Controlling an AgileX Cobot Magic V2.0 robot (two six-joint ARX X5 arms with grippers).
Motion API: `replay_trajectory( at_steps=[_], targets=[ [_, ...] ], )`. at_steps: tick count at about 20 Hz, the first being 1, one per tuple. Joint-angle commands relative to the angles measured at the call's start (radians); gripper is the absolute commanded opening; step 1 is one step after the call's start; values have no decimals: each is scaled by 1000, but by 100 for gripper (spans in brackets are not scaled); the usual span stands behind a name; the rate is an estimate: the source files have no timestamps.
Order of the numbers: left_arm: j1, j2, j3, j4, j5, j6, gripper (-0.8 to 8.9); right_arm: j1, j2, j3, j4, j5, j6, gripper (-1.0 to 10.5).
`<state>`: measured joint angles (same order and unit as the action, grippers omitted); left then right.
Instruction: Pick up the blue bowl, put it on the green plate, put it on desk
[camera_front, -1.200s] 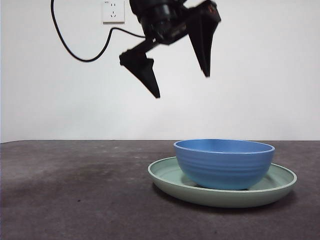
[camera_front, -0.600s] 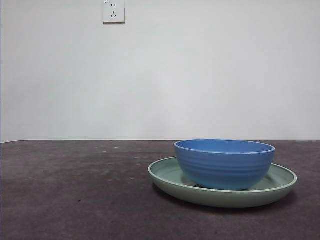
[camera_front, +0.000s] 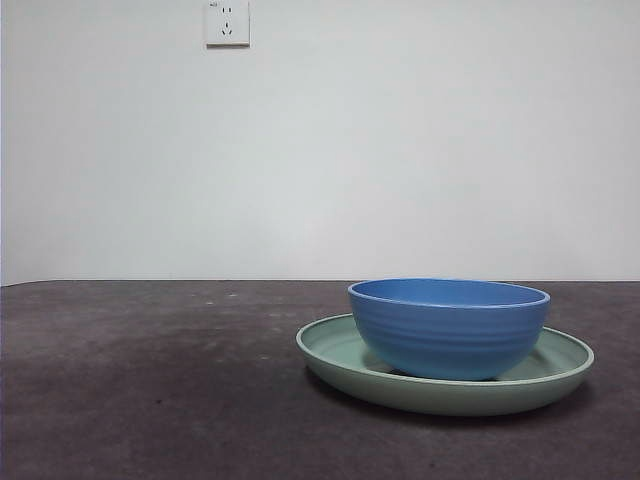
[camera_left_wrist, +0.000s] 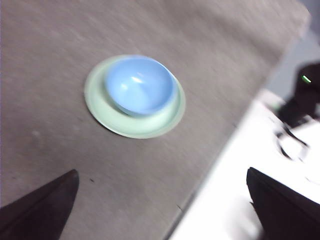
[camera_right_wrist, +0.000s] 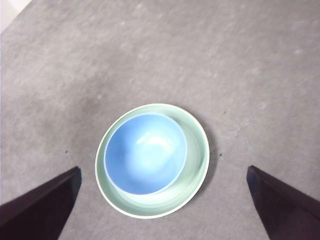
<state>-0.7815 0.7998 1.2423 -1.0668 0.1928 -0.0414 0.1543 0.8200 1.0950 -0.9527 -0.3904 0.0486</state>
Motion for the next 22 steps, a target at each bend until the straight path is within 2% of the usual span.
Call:
replay_trajectory(
  at_steps=[1, 3, 7, 12, 17, 22],
  targets=[
    [-9, -88, -122, 126, -94, -109, 719, 1, 11, 18, 5, -4, -4, 641],
    [-9, -152, -204, 175, -150, -132, 719, 1, 14, 18, 0, -3, -3, 641],
    [-9, -177, -219, 178, -150, -55, 719, 0, 65, 11, -111, 44, 1, 640],
    [-9, -173, -219, 186, -150, -48, 719, 1, 129, -69, -137, 40, -2, 640],
    [-9, -173, -219, 202, -150, -48, 719, 1, 176, -170, -80, 40, 20, 640],
    [-9, -173, -219, 206, -149, -49, 719, 0, 220, -250, 92, 57, 45, 640]
  ],
)
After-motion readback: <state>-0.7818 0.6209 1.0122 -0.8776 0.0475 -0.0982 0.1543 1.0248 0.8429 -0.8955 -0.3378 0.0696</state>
